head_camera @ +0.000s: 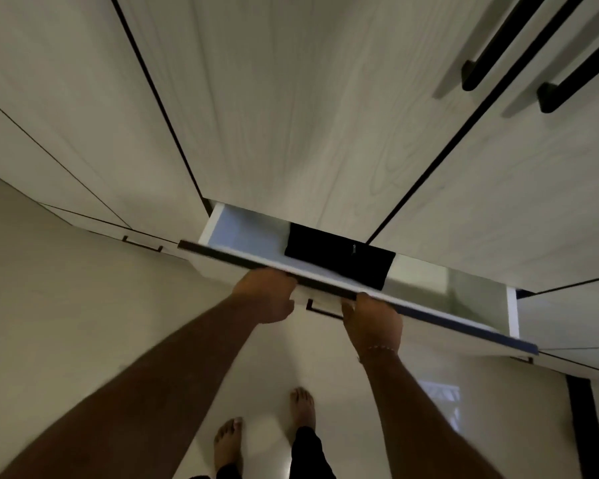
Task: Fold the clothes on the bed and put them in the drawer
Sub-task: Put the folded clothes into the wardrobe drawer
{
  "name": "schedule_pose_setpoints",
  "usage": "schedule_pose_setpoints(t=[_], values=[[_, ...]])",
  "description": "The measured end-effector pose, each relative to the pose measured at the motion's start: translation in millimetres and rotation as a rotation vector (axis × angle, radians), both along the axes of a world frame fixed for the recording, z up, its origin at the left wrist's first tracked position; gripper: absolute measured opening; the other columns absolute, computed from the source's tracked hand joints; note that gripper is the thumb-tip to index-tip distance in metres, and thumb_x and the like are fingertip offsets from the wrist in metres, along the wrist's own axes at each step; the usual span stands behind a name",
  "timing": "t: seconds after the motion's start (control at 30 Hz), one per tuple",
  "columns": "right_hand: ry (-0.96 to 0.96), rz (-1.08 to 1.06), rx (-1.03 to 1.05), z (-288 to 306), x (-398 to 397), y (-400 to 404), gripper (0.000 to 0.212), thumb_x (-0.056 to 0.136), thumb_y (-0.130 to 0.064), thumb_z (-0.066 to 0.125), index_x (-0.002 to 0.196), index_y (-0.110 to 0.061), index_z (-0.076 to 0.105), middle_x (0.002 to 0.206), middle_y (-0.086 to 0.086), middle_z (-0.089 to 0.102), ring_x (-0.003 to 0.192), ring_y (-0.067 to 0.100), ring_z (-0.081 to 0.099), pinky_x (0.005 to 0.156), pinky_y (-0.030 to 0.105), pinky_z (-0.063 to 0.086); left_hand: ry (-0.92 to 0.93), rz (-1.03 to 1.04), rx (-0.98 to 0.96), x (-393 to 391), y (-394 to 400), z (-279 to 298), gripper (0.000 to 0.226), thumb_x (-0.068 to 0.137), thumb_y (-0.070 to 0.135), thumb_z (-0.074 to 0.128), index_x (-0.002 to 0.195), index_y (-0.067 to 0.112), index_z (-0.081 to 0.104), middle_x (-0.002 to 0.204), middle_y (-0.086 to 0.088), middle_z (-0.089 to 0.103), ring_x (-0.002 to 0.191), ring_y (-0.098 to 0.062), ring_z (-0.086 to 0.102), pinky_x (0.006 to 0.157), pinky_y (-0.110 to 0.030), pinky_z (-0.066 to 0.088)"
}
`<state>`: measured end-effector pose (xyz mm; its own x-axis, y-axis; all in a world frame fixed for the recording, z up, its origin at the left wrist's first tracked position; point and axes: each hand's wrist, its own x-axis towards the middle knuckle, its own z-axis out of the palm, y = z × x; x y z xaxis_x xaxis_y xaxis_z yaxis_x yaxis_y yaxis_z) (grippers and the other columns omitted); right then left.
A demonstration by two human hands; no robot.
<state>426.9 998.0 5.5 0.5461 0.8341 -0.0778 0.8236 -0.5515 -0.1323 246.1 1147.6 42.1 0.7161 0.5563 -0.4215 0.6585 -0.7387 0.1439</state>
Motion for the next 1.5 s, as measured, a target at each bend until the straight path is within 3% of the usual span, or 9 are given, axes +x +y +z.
schedule_pose_setpoints(t=[0.1, 0.23, 0.43, 0.57, 0.67, 0.93, 1.13, 1.23, 1.5], values=[[0.099, -0.026, 0.089, -16.5, 14.5, 11.7, 0.035, 0.091, -0.036, 0.069, 0.107, -0.005, 0.072, 0.108, 0.015, 0.071, 0.106, 0.036, 0.065, 0.081, 0.043, 0.058, 0.019, -0.012, -0.019, 3.4, 10.4, -5.2, 0.066, 0.097, 0.048, 0.055, 0.154, 0.02, 0.039, 0.165, -0.008, 0.031, 0.151, -0.027, 0.031, 0.119, -0.043, 0.033], [0.214, 0.024, -0.002, -35.3, 60.3, 34.6, 0.071, 0.088, -0.045, 0.069, 0.145, -0.006, 0.051, 0.146, 0.013, 0.054, 0.137, 0.032, 0.046, 0.114, 0.046, 0.043, 0.008, 0.032, -0.06, 12.6, 9.1, -31.6, 0.076, 0.103, 0.046, 0.048, 0.165, 0.021, 0.013, 0.173, -0.005, -0.007, 0.16, -0.02, -0.006, 0.129, -0.045, 0.013], [0.268, 0.069, 0.061, -45.6, 86.9, 52.6, 0.076, 0.081, -0.049, 0.072, 0.143, -0.013, 0.049, 0.139, 0.008, 0.052, 0.131, 0.029, 0.047, 0.106, 0.047, 0.047, 0.027, 0.04, -0.152, 49.4, 6.4, -65.9, 0.072, 0.106, 0.048, 0.041, 0.165, 0.02, 0.011, 0.174, -0.005, -0.003, 0.16, -0.02, -0.002, 0.127, -0.044, 0.013], [0.208, 0.045, 0.194, -69.9, 63.4, 19.8, 0.06, 0.081, -0.031, 0.073, 0.136, -0.015, 0.053, 0.135, 0.007, 0.054, 0.129, 0.027, 0.049, 0.103, 0.045, 0.049, 0.001, 0.102, -0.199, 76.5, -1.1, -89.3, 0.068, 0.106, 0.041, 0.045, 0.165, 0.019, 0.017, 0.174, -0.004, 0.004, 0.16, -0.021, 0.004, 0.126, -0.044, 0.015], [0.204, 0.252, 0.011, -116.0, 50.8, -0.3, 0.054, 0.08, -0.026, 0.071, 0.132, -0.019, 0.055, 0.127, 0.001, 0.057, 0.121, 0.024, 0.055, 0.098, 0.038, 0.05, -0.019, 0.127, -0.231, 85.5, -5.7, -123.5, 0.063, 0.107, 0.038, 0.043, 0.163, 0.019, 0.023, 0.173, -0.005, 0.013, 0.159, -0.022, 0.013, 0.126, -0.043, 0.02], [0.357, 0.249, -0.532, -224.9, 91.1, 75.8, 0.095, 0.098, -0.05, 0.058, 0.164, -0.008, 0.004, 0.172, 0.011, 0.008, 0.158, 0.032, 0.009, 0.127, 0.045, 0.021, -0.004, 0.151, -0.265, 95.5, -5.4, -199.0, 0.063, 0.108, 0.045, 0.041, 0.163, 0.02, 0.023, 0.172, -0.005, 0.017, 0.158, -0.023, 0.016, 0.125, -0.045, 0.023], [0.262, 0.214, -0.569, -265.1, 85.6, 58.0, 0.104, 0.086, -0.072, 0.06, 0.162, -0.016, 0.017, 0.172, 0.008, -0.001, 0.158, 0.032, 0.001, 0.119, 0.05, 0.033, -0.044, 0.118, -0.207, 96.2, -2.9, -229.3, 0.067, 0.106, 0.046, 0.044, 0.163, 0.02, 0.021, 0.172, -0.005, 0.014, 0.158, -0.022, 0.012, 0.125, -0.045, 0.022], [0.407, 0.105, -0.52, -266.2, 85.7, 65.7, 0.115, 0.084, -0.077, 0.059, 0.165, -0.02, 0.0, 0.172, 0.011, -0.001, 0.159, 0.034, -0.001, 0.122, 0.053, 0.029, -0.004, 0.094, -0.22, 90.9, -14.5, -233.6, 0.069, 0.107, 0.048, 0.041, 0.164, 0.02, 0.016, 0.173, -0.005, 0.008, 0.159, -0.022, 0.007, 0.126, -0.045, 0.018], [0.281, 0.106, -0.536, -273.3, 66.1, 55.3, 0.119, 0.08, -0.087, 0.051, 0.164, -0.012, 0.012, 0.17, 0.015, 0.016, 0.157, 0.036, 0.013, 0.12, 0.051, 0.032, -0.098, 0.029, 0.011, 68.8, -19.1, -238.0, 0.077, 0.105, 0.047, 0.042, 0.165, 0.022, 0.001, 0.172, -0.007, -0.015, 0.159, -0.026, -0.01, 0.129, -0.048, 0.006]])
